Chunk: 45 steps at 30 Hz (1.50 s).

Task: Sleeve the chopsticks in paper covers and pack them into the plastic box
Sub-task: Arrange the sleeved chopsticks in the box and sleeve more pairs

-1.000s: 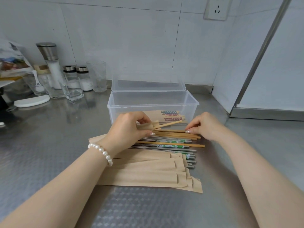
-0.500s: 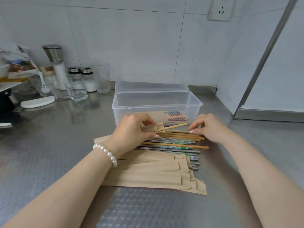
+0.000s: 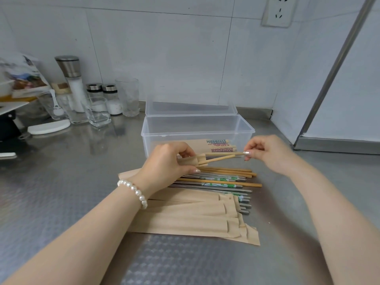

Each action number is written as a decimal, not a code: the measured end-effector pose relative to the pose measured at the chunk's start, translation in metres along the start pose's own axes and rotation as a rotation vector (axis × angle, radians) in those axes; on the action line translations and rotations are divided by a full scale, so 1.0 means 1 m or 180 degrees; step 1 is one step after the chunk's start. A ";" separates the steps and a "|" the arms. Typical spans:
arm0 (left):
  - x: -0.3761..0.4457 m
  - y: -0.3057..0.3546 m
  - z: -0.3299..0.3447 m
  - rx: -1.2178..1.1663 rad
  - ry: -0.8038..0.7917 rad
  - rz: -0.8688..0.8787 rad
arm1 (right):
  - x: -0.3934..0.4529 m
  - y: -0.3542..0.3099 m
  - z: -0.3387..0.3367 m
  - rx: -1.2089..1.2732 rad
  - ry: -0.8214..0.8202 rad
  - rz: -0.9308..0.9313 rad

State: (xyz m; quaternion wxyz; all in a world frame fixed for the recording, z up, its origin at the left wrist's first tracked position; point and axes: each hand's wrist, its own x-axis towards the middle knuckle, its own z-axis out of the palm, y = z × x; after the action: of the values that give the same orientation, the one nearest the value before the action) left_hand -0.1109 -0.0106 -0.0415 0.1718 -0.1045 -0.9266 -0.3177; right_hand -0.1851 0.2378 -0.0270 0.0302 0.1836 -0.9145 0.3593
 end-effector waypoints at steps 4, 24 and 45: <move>-0.001 -0.001 0.002 0.0001 -0.0030 0.0032 | -0.008 -0.005 -0.017 0.1367 0.0321 -0.0048; 0.001 0.000 -0.001 -0.0176 -0.0049 -0.0172 | 0.005 0.021 -0.026 0.3808 0.2562 0.0861; -0.001 0.004 -0.001 -0.0153 0.0033 -0.0067 | -0.007 -0.024 0.027 0.1398 0.0029 0.0466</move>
State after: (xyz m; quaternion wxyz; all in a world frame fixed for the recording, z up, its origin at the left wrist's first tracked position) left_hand -0.1089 -0.0082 -0.0391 0.1707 -0.0972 -0.9189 -0.3421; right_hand -0.1683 0.2057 -0.0330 -0.0326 0.1173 -0.8251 0.5517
